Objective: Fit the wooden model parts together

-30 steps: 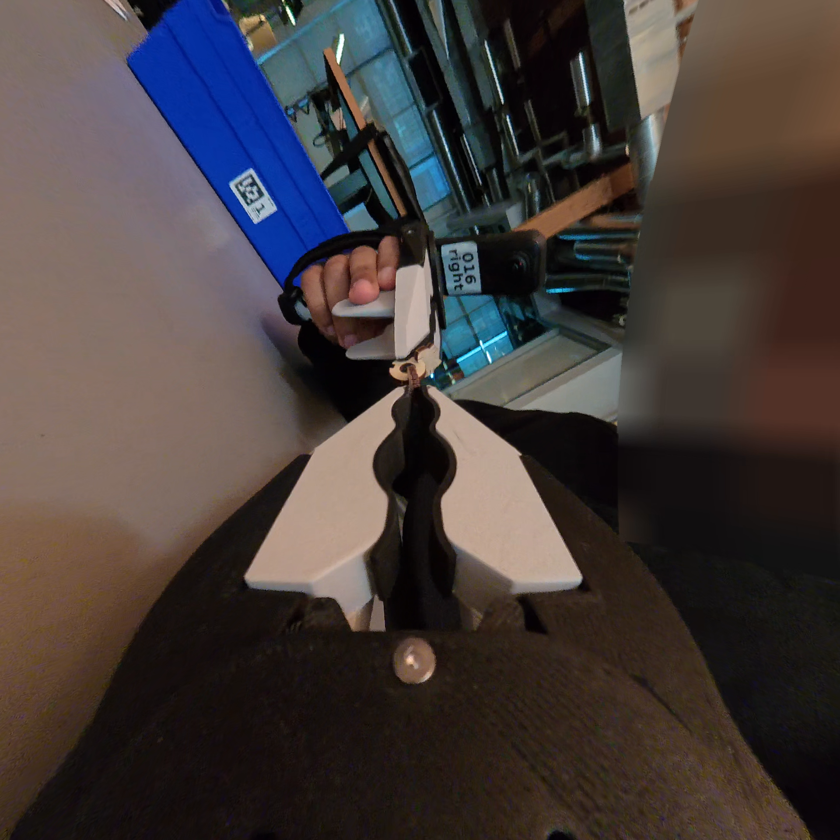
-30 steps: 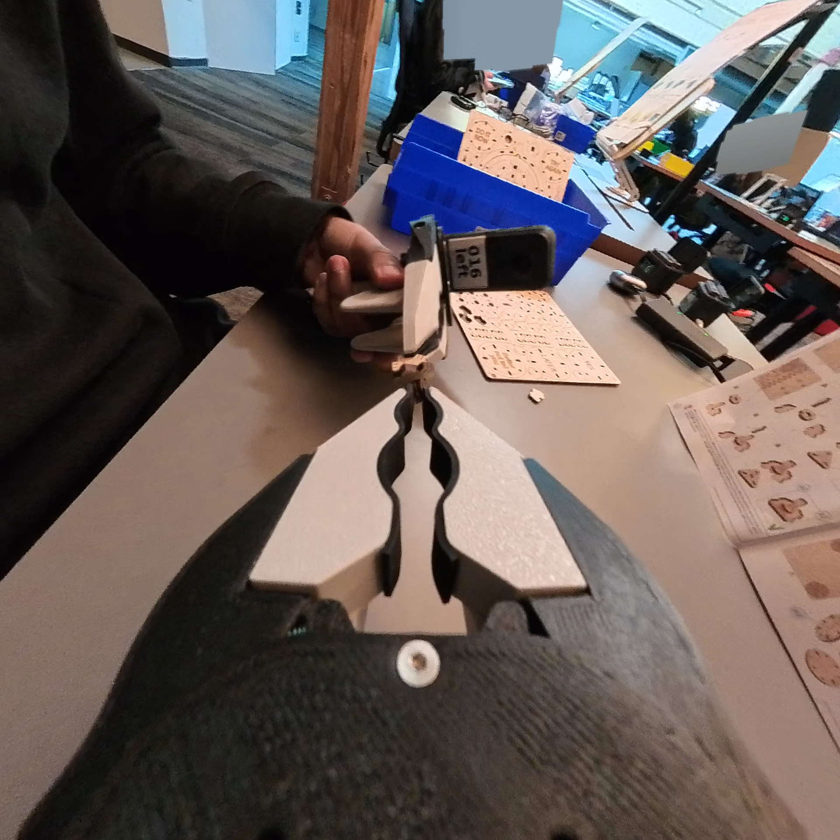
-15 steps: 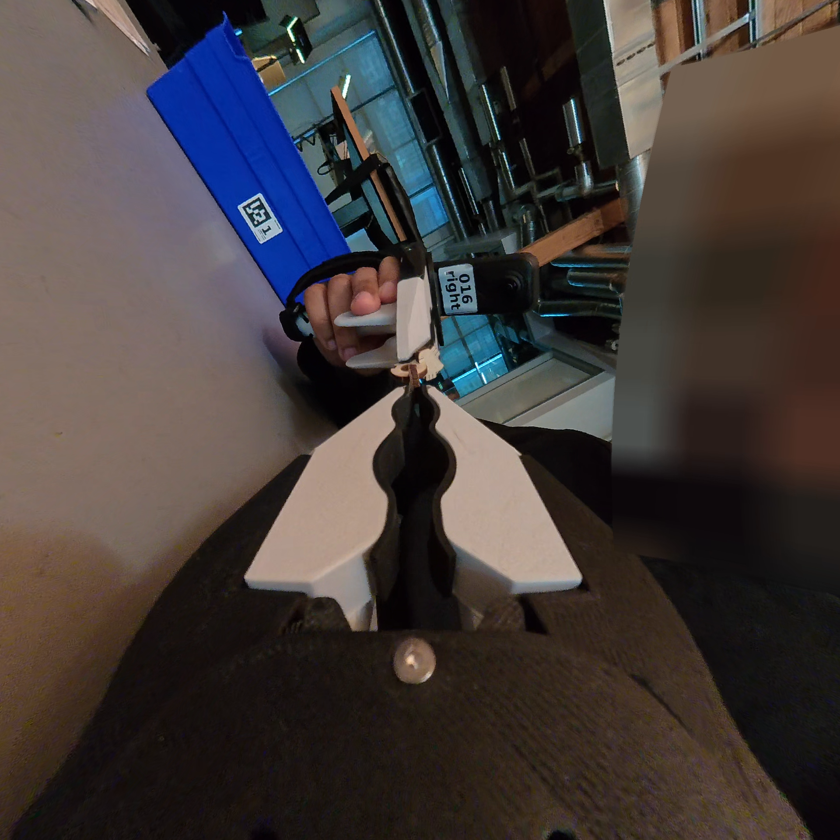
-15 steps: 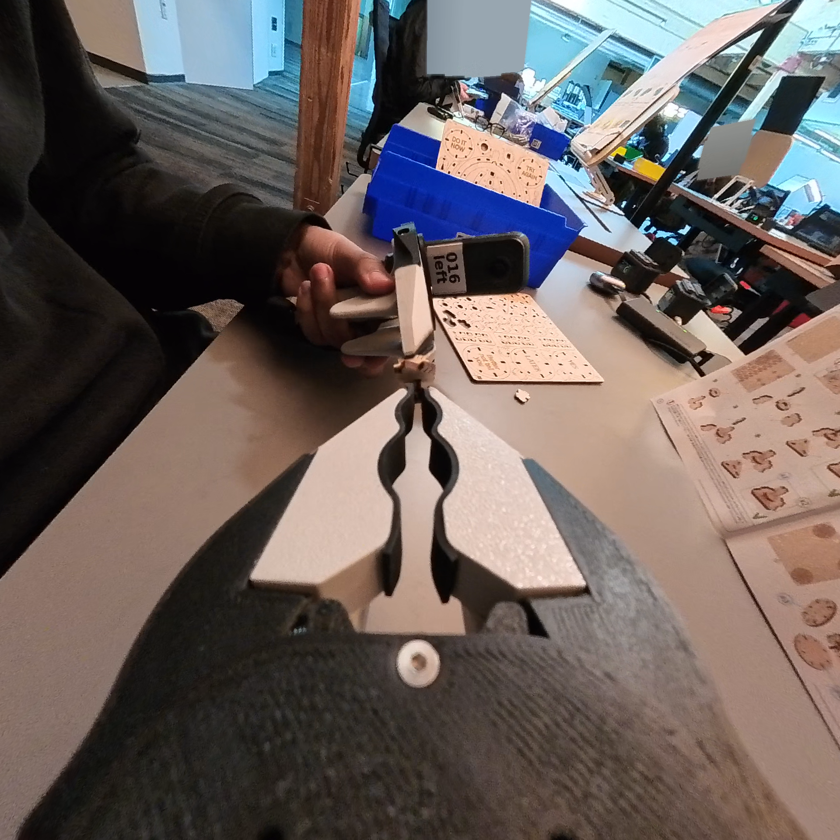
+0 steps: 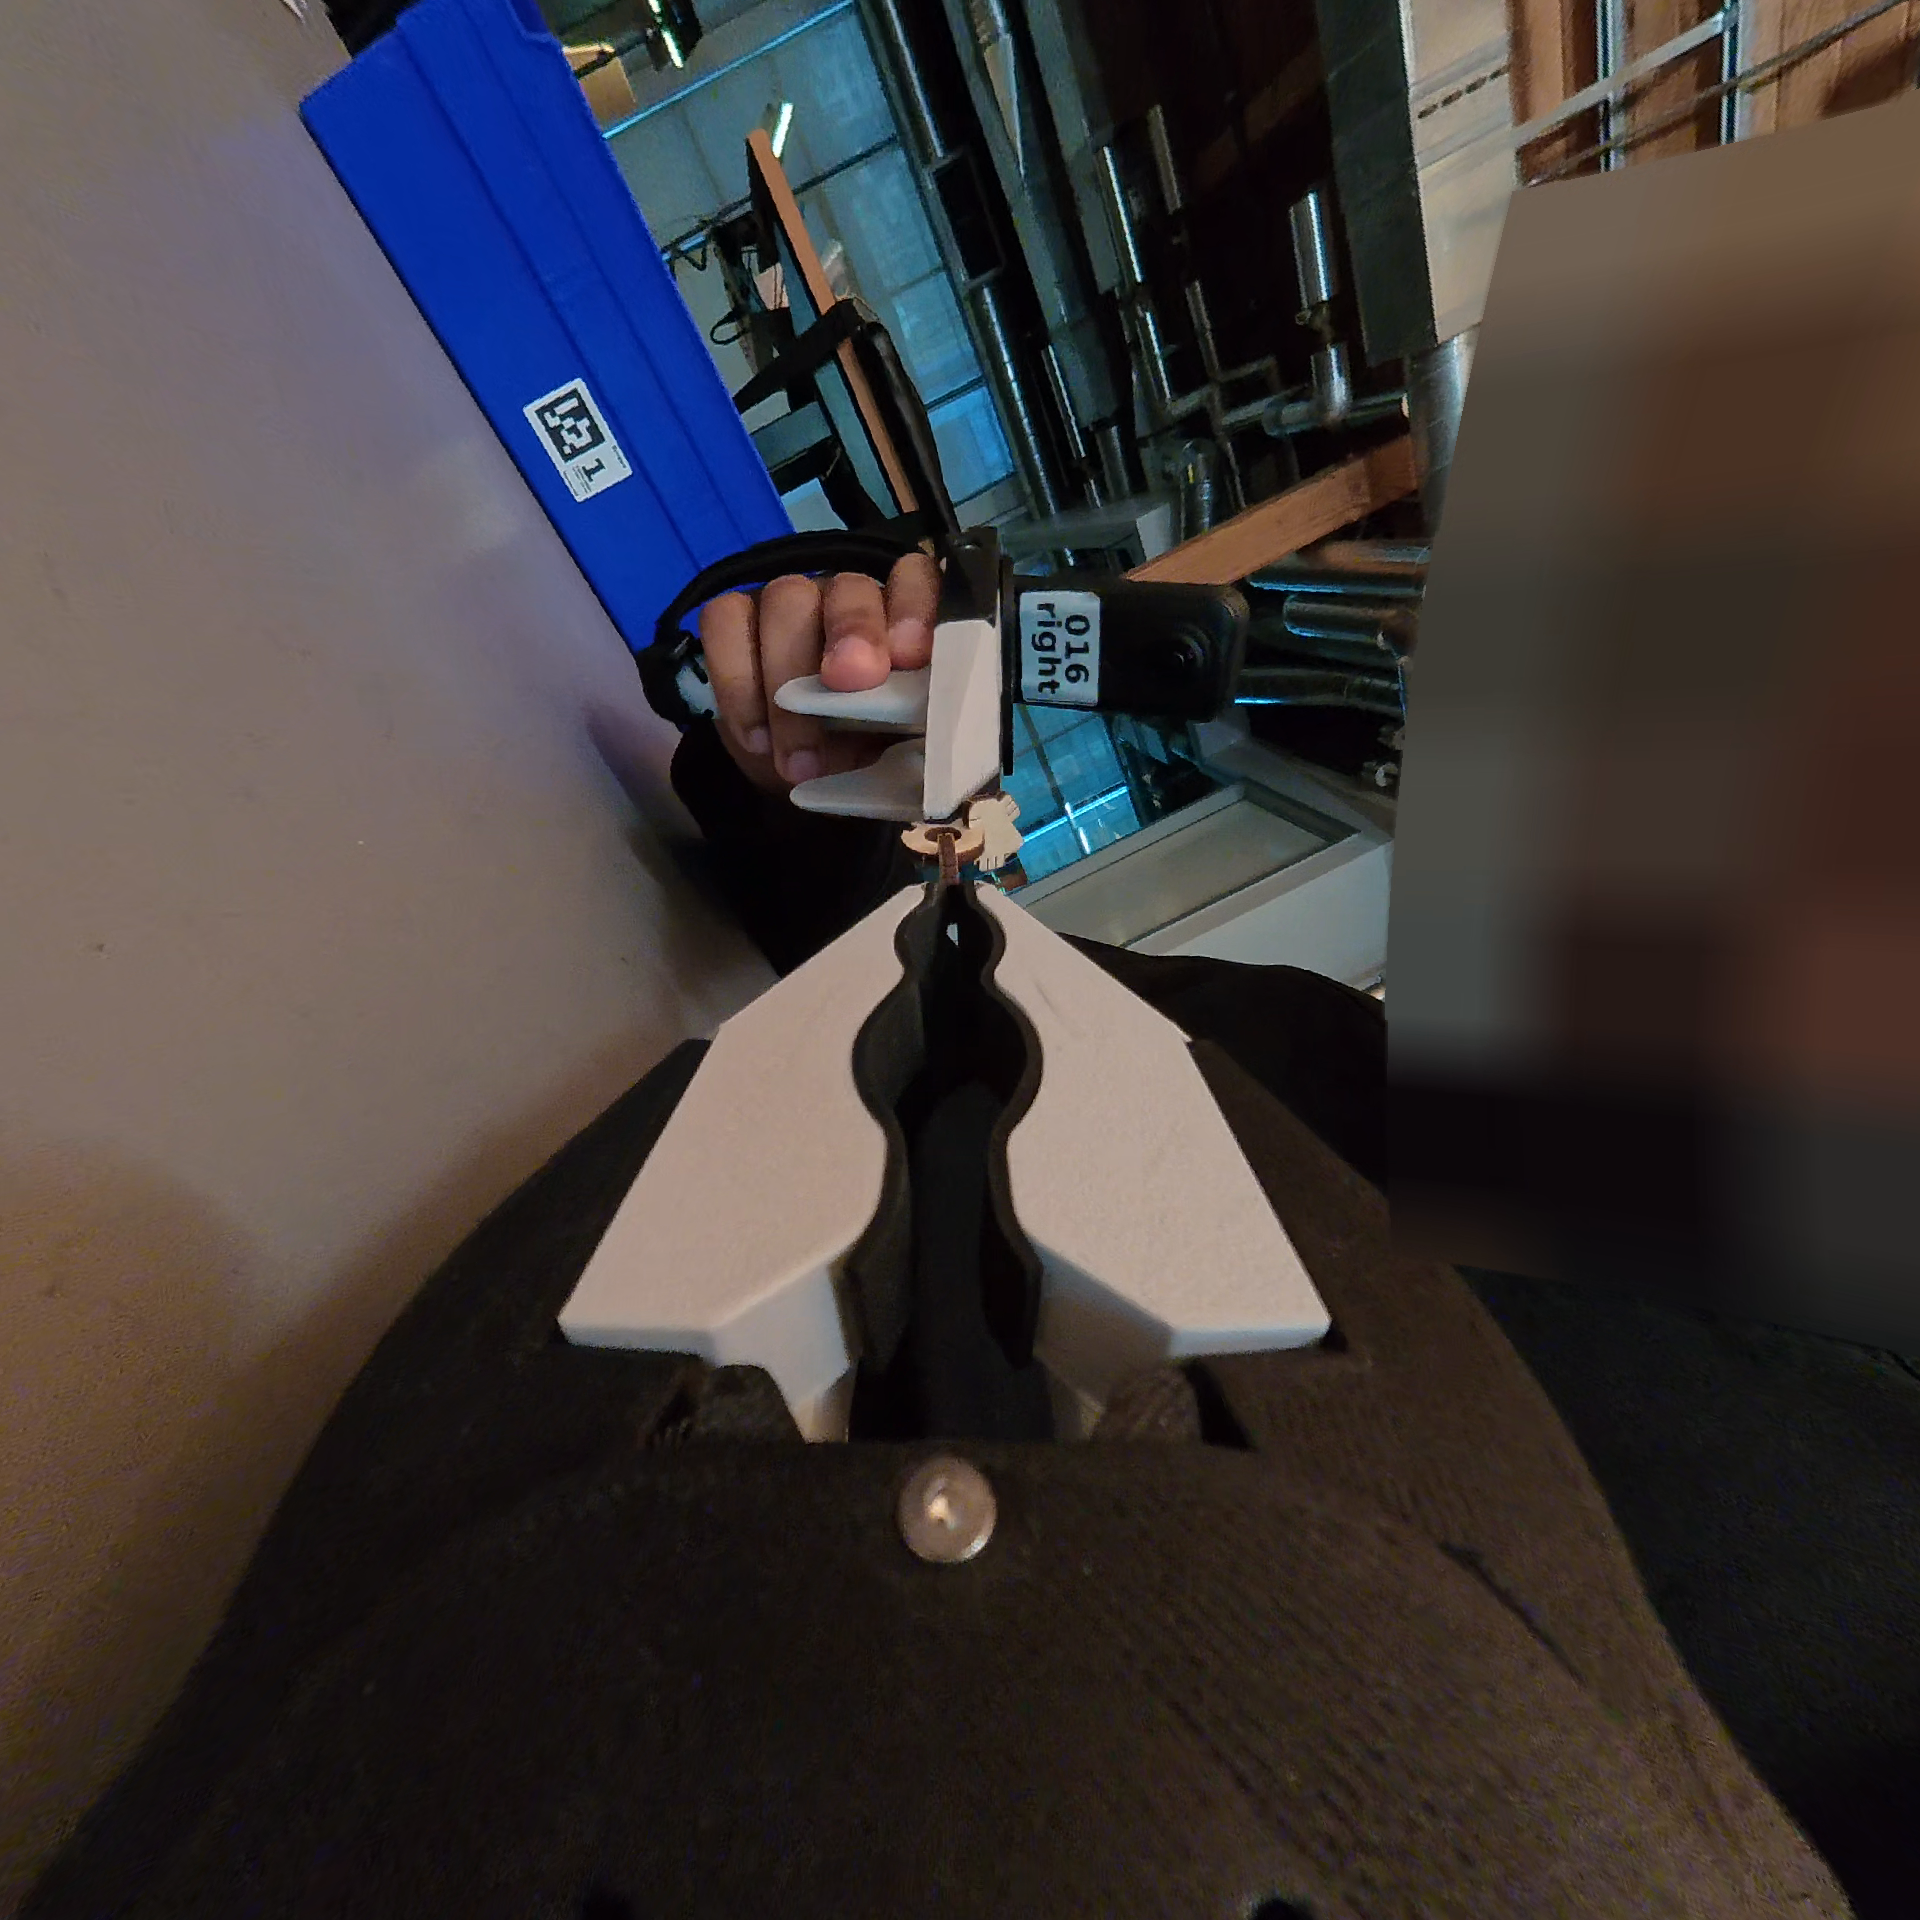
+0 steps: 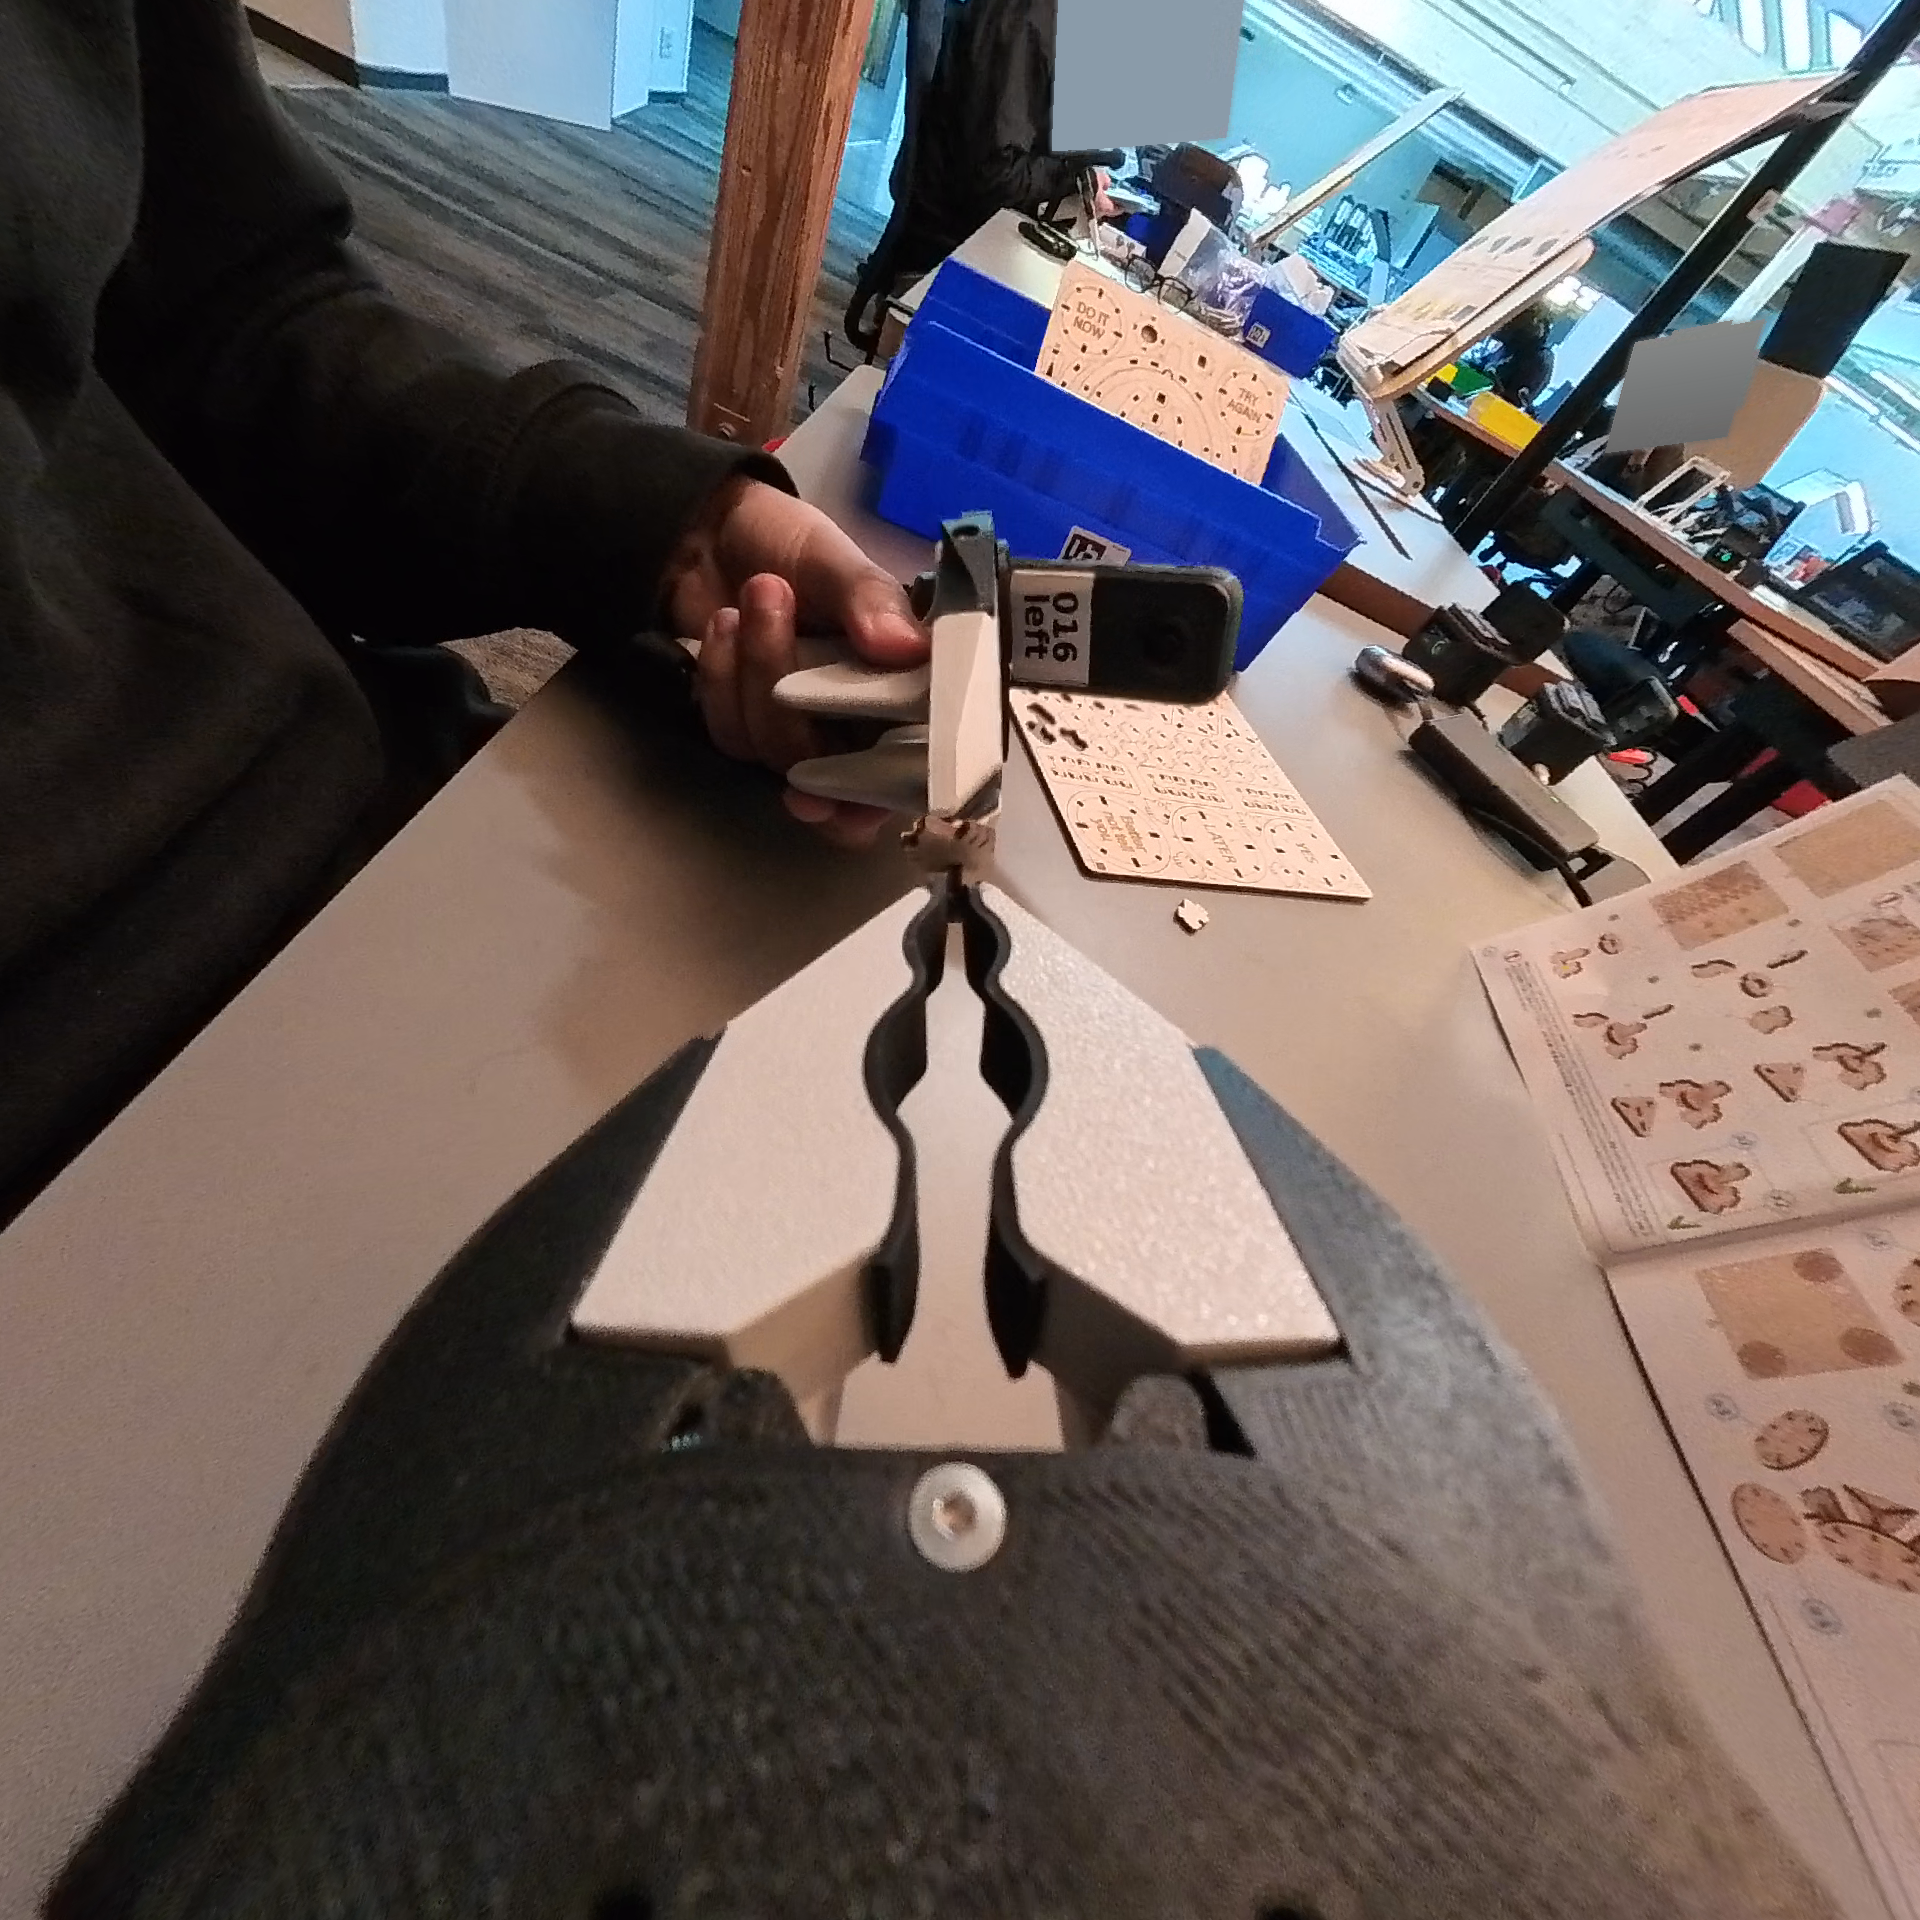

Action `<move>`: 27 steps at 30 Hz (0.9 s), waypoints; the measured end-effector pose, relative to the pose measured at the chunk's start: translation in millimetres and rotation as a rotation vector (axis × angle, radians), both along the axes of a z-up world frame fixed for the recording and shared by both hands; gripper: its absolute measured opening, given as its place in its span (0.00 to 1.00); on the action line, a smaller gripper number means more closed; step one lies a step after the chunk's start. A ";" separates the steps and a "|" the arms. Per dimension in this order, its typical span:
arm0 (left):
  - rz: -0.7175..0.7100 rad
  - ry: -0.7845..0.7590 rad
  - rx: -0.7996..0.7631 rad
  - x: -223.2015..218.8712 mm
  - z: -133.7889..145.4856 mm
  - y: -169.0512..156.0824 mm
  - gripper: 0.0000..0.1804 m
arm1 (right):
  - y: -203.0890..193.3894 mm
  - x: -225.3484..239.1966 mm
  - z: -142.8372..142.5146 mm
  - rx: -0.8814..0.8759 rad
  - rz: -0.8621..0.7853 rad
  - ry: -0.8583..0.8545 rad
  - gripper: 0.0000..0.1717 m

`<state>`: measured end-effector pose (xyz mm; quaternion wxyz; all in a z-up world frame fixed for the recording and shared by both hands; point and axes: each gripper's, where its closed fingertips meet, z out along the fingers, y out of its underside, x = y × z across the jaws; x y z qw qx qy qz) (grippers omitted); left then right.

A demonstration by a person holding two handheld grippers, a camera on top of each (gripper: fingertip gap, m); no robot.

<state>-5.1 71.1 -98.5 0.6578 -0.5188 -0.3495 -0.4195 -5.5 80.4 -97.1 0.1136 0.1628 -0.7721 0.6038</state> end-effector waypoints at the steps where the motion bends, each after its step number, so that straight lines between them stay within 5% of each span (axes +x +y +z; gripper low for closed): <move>1: -0.002 -0.002 0.000 0.2 -0.3 0.1 0.00 | 0.1 0.1 -0.2 0.002 0.001 0.005 0.00; 27: -0.049 0.024 -0.043 8.4 -6.4 0.7 0.00 | -0.7 8.0 -6.7 0.035 0.041 0.033 0.00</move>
